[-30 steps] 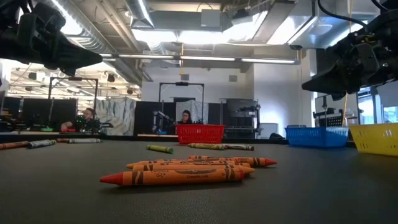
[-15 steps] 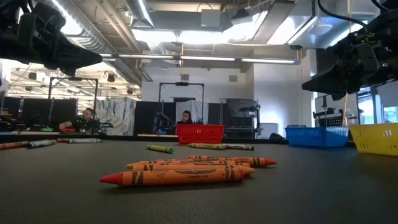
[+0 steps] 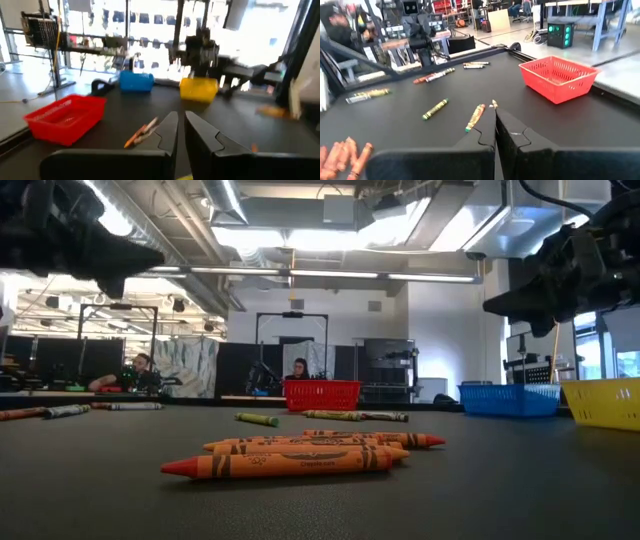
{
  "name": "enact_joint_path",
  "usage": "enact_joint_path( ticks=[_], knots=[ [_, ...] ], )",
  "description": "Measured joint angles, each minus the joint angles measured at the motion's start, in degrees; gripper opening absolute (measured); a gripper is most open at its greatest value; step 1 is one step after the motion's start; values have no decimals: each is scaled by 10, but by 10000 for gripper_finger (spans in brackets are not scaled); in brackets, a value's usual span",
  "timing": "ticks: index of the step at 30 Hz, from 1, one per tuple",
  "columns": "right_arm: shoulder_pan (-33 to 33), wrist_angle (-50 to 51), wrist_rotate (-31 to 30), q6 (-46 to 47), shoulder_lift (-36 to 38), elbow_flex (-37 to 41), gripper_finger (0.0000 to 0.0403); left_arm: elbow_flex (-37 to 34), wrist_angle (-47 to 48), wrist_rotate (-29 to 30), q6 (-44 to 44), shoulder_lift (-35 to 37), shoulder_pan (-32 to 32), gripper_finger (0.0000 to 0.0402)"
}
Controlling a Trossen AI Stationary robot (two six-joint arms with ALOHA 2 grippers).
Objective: Sort crayons
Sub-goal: Put the black crayon into the blue bin
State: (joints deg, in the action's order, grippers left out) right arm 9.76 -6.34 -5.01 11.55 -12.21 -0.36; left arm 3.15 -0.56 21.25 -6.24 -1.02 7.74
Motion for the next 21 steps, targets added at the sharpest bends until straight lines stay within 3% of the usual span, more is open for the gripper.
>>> enact_joint_path(
  ticks=[5, 10, 15, 21],
  knots=[
    [0, -45, -6, 5, 0, 0, 5, 0, -47, -17, 5, -8, 0, 25],
    [0, -75, -36, 2, -31, -10, 5, -12, -138, -21, 16, -67, 0, 25],
    [0, -75, -75, -28, -135, -66, 5, -20, -199, -1, 30, -138, -1, 25],
    [0, -61, -71, -63, -294, -159, 5, -20, -258, 16, 63, -197, -15, 25]
  ],
)
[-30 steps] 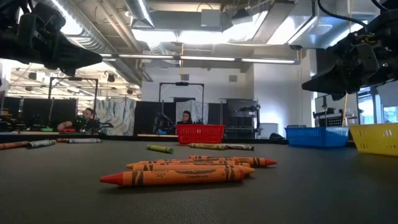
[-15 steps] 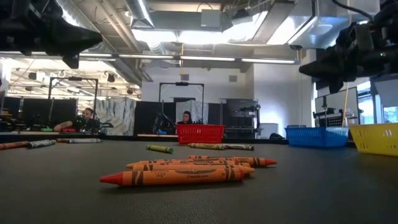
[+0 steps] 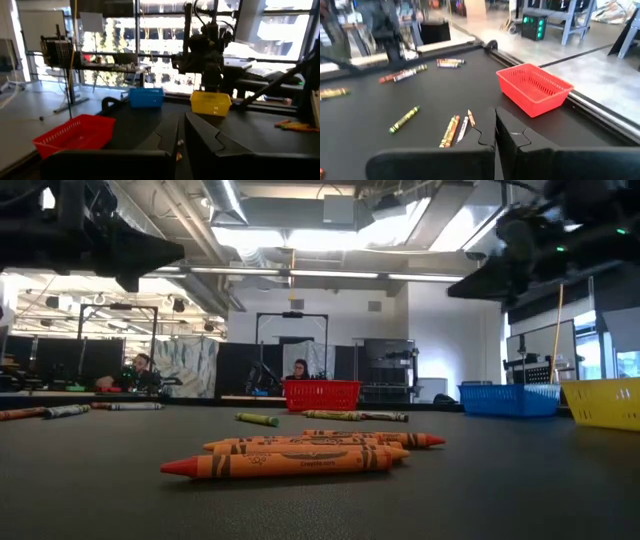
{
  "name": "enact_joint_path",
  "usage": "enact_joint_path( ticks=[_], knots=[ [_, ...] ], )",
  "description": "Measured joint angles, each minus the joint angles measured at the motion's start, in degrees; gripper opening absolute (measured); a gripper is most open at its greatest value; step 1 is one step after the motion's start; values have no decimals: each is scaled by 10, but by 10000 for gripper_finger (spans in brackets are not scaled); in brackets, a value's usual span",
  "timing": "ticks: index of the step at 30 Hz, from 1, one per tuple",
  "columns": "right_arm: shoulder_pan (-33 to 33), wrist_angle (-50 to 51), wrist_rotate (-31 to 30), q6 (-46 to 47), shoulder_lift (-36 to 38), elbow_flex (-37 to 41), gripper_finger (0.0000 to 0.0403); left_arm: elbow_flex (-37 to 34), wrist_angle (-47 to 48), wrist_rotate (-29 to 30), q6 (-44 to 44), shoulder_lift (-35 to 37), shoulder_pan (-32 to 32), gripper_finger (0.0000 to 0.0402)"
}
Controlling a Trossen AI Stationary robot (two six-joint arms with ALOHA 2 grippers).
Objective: Sort crayons
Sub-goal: Put the black crayon into the blue bin
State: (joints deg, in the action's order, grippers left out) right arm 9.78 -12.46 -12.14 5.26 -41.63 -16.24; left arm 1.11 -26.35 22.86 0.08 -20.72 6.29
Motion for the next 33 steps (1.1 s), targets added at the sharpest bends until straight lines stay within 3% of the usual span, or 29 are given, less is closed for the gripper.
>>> enact_joint_path(
  ticks=[11, 16, 23, 27, 33],
  knots=[
    [2, 23, -2, -47, -301, -163, 6, 0, -34, -15, 34, -23, -37, 25],
    [5, 115, 27, -52, -398, -234, 44, 0, -33, -16, 31, -23, -38, 25],
    [4, 191, 58, -58, -477, -291, 116, 0, -35, -15, 31, -23, -38, 25],
    [4, 188, 63, -57, -510, -299, 121, 0, -44, -16, 32, -23, -38, 25],
    [9, 184, 23, -60, -550, -315, 108, 0, -33, -38, 31, -23, -37, 25]
  ],
)
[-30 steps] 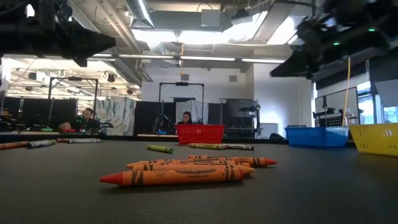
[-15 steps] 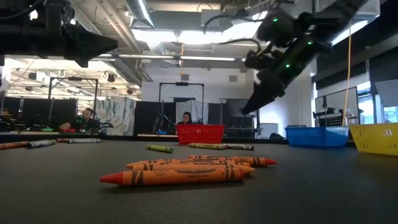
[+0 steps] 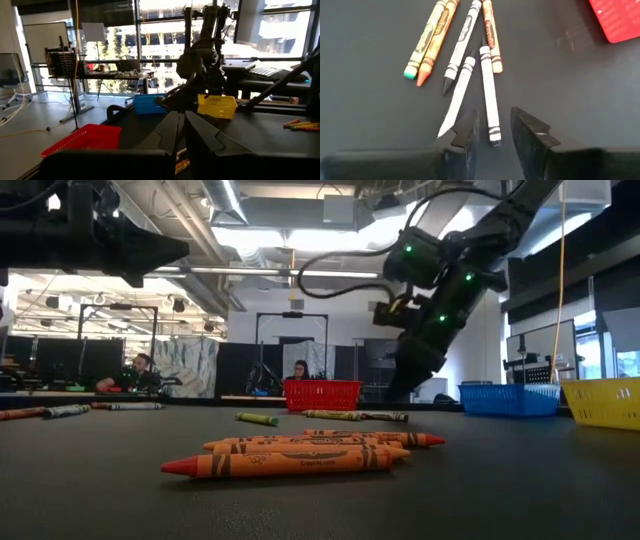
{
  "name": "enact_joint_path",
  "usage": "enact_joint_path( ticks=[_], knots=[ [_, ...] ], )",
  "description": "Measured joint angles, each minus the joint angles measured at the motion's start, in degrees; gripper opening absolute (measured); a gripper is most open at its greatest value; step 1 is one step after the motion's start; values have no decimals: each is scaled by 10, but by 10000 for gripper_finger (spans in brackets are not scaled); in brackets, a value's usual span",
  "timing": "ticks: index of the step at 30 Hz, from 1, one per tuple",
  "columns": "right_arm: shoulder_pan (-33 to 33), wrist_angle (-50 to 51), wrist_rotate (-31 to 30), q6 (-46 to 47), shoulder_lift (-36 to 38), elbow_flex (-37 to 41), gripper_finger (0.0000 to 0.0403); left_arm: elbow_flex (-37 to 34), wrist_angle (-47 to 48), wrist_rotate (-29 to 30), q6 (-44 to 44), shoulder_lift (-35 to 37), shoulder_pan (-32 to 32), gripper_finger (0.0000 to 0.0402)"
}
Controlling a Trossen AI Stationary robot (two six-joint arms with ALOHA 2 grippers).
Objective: Sort crayons
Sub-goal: Put the black crayon into the blue bin
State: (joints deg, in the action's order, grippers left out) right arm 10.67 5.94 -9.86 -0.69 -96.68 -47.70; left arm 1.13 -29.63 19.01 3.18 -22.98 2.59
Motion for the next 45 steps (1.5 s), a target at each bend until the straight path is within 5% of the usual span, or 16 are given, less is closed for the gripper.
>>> enact_joint_path(
  ticks=[11, 19, 28, 38, 45],
  knots=[
    [40, -1, 55, 2, -35, -3, 84, 0, 0, -2, 0, 0, 0, 25],
    [44, 2, 68, -26, -35, -3, 12, 0, 0, -2, 0, 0, 0, 25],
    [41, 30, 65, -27, -18, -2, 16, 0, 0, -2, -15, 0, 0, 25],
    [32, 151, 41, -6, 114, -2, 0, 0, 6, -4, -31, 0, 2, 25],
    [53, 262, -47, 6, 229, -2, 1, 0, 5, -5, -31, 0, 2, 25]
  ],
)
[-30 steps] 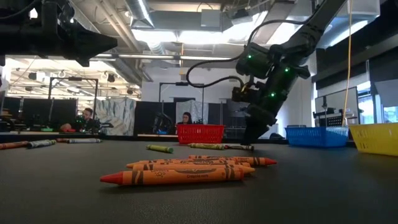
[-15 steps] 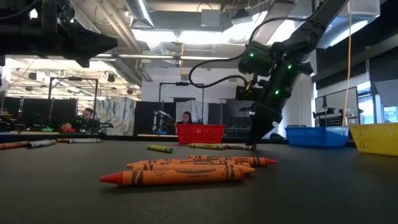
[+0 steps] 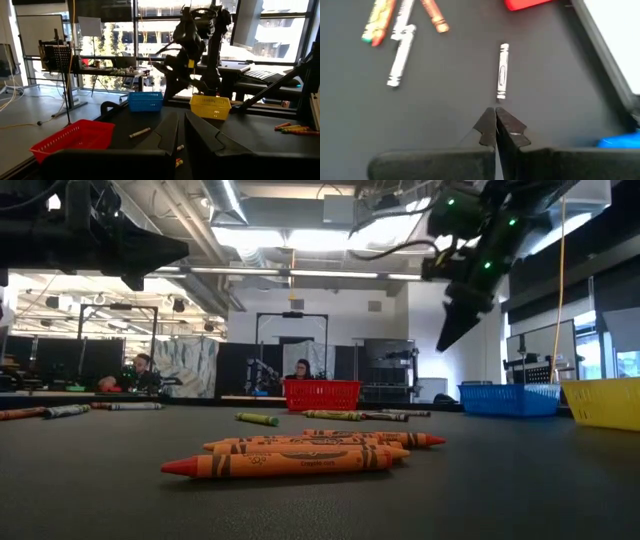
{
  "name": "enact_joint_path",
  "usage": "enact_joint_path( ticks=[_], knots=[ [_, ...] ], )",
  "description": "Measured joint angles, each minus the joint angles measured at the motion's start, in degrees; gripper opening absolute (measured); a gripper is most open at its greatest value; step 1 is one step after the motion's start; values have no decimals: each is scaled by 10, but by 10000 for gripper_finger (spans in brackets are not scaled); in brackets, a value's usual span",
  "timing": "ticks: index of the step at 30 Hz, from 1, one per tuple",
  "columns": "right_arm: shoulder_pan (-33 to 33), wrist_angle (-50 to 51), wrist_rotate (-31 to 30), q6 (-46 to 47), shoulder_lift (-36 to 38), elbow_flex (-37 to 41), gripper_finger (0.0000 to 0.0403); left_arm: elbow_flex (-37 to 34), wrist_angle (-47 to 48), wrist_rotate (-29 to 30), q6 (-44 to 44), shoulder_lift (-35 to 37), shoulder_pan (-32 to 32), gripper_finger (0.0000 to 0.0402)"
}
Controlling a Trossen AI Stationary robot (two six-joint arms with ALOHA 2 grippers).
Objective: Sort crayons
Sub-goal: Put the black crayon into the blue bin
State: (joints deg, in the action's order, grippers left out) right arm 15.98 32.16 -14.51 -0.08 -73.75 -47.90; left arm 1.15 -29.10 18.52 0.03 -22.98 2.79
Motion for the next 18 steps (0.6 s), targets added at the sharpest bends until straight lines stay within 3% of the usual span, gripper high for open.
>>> enact_joint_path(
  ticks=[4, 8, 18],
  knots=[
    [24, 2, -1, 21, 20, 0, 8, 0, -1, 4, 1, 0, 0, 25],
    [48, -79, -26, 50, -9, 0, 23, 0, -1, 23, 1, 0, 0, 25],
    [180, -256, -19, 49, -158, 0, 145, 0, -1, 33, 1, 0, 0, 25]
  ],
)
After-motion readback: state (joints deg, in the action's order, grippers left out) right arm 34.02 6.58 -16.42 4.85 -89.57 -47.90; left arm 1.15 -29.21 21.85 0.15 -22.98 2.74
